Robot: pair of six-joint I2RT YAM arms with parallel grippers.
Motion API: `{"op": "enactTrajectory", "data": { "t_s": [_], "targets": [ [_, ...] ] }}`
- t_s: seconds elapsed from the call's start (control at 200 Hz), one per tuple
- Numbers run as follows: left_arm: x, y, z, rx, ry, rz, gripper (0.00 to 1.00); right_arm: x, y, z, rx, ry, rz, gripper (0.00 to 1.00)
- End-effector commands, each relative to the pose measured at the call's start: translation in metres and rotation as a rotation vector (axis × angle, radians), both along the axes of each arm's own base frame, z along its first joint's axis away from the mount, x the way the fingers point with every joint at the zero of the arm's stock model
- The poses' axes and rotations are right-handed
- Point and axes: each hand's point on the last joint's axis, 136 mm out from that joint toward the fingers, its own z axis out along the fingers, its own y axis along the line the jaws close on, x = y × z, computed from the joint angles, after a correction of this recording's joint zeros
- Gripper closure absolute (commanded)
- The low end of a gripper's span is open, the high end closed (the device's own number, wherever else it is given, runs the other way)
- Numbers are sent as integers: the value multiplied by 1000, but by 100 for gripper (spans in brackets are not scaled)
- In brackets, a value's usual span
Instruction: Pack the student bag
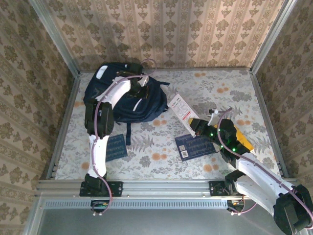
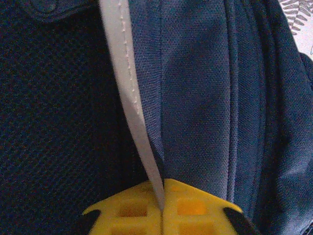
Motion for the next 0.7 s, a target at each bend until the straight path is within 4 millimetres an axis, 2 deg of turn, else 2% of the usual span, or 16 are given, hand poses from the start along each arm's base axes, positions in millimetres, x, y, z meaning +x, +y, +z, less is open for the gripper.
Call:
{"op": "enactTrajectory", "data": {
  "t_s": [0.0,0.085,0.17,0.28,0.355,0.375,0.505,0.62,0.64,0.695],
  "targets": [
    [-1,8,17,8,-9,1,100,-1,0,12,20,-41,8,97],
    [-4,-4,49,-57,-56,-25,100,0,0,10,-11,-24,10,98],
    [-14,-24,88,-143,-88,-83,100,3,-2,10,-36,-14,7,98],
    [-41,-48,131,-213,-114,-181,100,8,-11,10,-50,4,-28,99],
    [-56,-47,156,-246,-138,-207,100,9,-12,17,-75,-15,-28,99],
    [-68,-58,160,-259,-136,-239,100,9,-13,18,-84,-17,-28,99],
    [-90,-55,206,-346,-194,-271,100,11,-16,27,-107,-25,-37,99],
    [-115,-57,249,-451,-249,-343,100,9,-9,27,-62,-18,-3,98],
    [-110,-46,255,-463,-267,-322,100,9,-8,26,-53,-11,2,98],
    [-114,-42,273,-514,-302,-331,100,8,-5,21,-32,9,13,98]
  ]
}}
